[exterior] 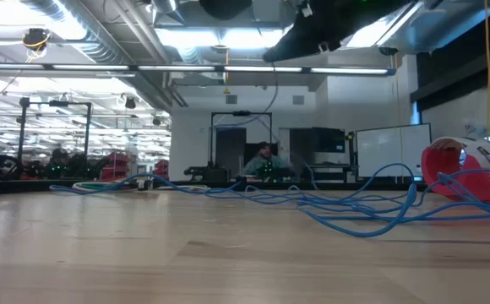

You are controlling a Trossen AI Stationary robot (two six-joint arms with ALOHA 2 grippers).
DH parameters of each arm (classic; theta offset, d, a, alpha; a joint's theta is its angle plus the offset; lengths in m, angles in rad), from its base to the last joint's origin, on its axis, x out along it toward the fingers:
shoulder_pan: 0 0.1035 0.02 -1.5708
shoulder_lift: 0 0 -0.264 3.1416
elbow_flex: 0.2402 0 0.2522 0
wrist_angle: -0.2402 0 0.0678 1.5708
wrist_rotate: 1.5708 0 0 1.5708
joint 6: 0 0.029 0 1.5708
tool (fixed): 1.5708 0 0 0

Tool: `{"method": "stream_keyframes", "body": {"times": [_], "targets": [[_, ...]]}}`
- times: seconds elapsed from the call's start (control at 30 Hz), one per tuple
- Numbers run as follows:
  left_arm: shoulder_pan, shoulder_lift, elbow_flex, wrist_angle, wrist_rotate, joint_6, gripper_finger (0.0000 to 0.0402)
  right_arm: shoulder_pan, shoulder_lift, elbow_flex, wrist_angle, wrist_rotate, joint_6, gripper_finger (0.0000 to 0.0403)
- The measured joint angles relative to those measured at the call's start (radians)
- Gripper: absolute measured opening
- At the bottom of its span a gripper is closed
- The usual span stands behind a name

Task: Coil cords
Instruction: Coil the blue wire onto the spool

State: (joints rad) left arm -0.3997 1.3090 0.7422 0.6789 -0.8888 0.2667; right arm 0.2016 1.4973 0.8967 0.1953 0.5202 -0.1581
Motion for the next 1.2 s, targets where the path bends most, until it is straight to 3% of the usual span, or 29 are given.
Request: {"method": "stream_keyframes", "body": {"times": [0.13,0.27,0.53,0.7,0.9,0.97,1.1,1.2], "targets": [[0.018,0.0,0.0,-0.003,0.066,-0.031,0.0008,0.0,0.044,0.0,0.076,-0.051,0.001,0.0014],[0.023,0.0,0.0,-0.018,0.071,-0.036,0.0008,0.0,0.09,0.0,0.134,-0.07,0.013,0.0028],[0.022,0.0,0.0,-0.008,0.071,-0.033,0.0008,0.002,0.1,0.001,0.156,-0.174,0.073,0.012],[0.019,0.0,0.0,-0.013,0.071,-0.026,0.0008,0.027,0.015,0.041,-0.045,-0.165,0.019,0.0161],[0.013,0.0,0.0,-0.015,0.082,0.005,0.0008,0.088,-0.1,0.106,-0.269,-0.167,0.021,0.017],[0.014,0.0,0.0,-0.028,0.15,0.018,0.0008,0.102,-0.129,0.11,-0.273,-0.153,0.017,0.017],[0.035,0.0,0.0,-0.099,0.4,0.032,0.0008,0.099,-0.144,0.11,-0.238,-0.139,-0.003,0.017],[0.047,0.0,0.0,-0.103,0.438,0.023,0.0005,0.093,-0.133,0.11,-0.166,-0.164,-0.014,0.017]]}}
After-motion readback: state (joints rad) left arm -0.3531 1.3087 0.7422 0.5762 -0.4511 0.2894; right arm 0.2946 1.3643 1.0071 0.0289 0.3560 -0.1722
